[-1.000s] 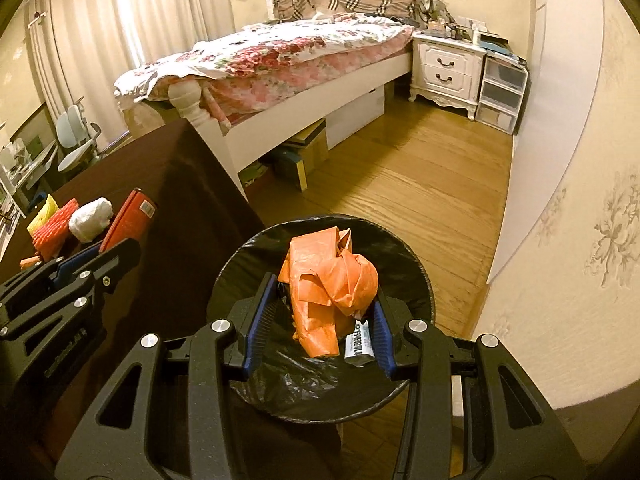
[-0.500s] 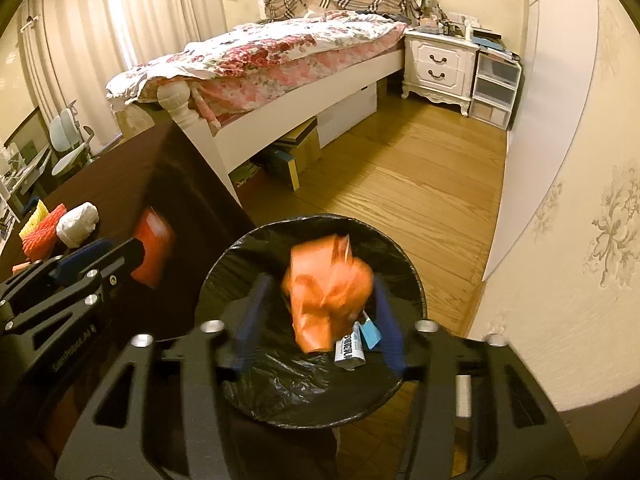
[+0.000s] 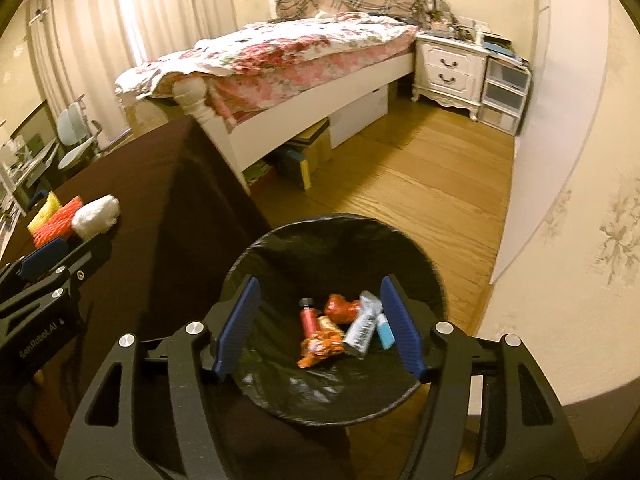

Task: Collect trash
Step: 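Move both open tools back over the trash on the table, then grasp the tan paper scrap with the left tool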

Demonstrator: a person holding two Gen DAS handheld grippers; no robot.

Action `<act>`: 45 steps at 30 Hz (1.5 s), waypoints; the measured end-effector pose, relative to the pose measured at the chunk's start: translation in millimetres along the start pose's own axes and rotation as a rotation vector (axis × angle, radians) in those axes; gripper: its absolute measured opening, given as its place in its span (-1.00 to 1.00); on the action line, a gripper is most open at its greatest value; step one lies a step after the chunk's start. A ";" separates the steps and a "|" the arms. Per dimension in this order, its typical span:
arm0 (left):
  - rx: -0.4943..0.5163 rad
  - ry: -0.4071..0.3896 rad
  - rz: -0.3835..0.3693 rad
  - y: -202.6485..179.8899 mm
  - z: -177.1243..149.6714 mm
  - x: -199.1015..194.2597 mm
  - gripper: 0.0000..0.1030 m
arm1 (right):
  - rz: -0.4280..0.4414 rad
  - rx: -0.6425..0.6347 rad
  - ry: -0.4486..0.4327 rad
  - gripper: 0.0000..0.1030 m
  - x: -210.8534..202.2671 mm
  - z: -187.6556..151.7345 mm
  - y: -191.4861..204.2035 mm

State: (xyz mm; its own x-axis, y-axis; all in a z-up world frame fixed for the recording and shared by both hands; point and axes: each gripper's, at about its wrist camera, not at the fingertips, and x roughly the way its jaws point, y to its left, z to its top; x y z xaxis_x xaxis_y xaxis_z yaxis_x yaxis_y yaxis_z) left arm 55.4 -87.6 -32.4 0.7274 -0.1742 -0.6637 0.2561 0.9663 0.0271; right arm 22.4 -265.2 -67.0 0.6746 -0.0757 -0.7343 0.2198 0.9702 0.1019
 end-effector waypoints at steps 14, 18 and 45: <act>-0.179 0.039 0.260 115.5 -26.5 -12.6 0.45 | 0.169 -0.163 0.058 0.28 10.7 -5.1 106.7; -0.235 0.063 0.317 146.8 -34.4 -13.3 0.45 | 0.192 -0.226 0.072 0.36 16.4 -7.6 137.6; -0.356 0.128 0.147 202.7 -42.3 2.9 -0.71 | 0.167 -0.327 0.092 0.54 34.4 -1.7 186.8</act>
State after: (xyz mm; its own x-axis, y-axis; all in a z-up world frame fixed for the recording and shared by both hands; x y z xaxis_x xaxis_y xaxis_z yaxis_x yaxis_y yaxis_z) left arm 82.5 115.9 -60.5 0.6492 -0.0258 -0.7601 -0.0979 0.9883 -0.1172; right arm 85.5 -86.2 -74.4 0.6126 0.0967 -0.7845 -0.1349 0.9907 0.0168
